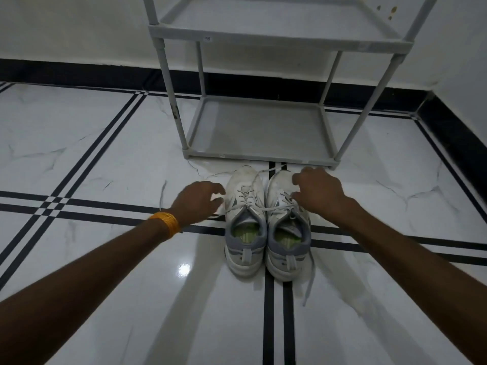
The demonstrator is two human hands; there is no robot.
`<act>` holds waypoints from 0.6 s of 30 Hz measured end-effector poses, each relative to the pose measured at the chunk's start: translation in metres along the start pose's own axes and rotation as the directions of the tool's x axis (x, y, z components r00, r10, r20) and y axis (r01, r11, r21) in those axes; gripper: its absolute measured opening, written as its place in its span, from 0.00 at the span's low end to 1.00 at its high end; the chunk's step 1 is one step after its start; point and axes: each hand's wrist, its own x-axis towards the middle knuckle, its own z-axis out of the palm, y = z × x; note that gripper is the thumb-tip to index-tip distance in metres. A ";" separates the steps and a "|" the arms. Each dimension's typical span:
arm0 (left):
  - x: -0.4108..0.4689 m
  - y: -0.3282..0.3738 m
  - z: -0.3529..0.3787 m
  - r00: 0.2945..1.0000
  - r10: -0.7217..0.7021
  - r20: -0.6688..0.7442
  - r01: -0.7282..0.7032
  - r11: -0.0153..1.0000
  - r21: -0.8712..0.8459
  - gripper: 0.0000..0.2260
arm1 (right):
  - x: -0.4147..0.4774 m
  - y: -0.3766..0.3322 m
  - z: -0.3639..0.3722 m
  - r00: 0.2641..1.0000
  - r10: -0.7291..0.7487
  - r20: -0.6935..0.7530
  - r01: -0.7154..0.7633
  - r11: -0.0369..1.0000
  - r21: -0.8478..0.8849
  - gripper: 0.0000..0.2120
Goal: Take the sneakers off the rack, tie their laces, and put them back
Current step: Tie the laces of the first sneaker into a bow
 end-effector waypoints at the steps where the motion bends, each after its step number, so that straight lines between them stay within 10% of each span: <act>1: 0.000 0.010 0.005 0.999 0.034 0.043 -0.031 0.997 -0.067 0.11 | -0.001 -0.012 0.000 0.997 -0.067 -0.035 0.071 0.993 0.099 0.15; 9: -0.005 0.031 0.022 0.999 0.003 0.034 0.001 0.993 -0.116 0.06 | -0.013 -0.055 0.019 0.972 -0.233 0.032 0.204 0.904 0.375 0.03; 18: -0.013 0.021 0.006 0.964 0.230 0.133 -0.257 0.936 0.239 0.18 | -0.023 -0.046 0.016 0.951 -0.306 0.038 0.305 0.952 0.031 0.07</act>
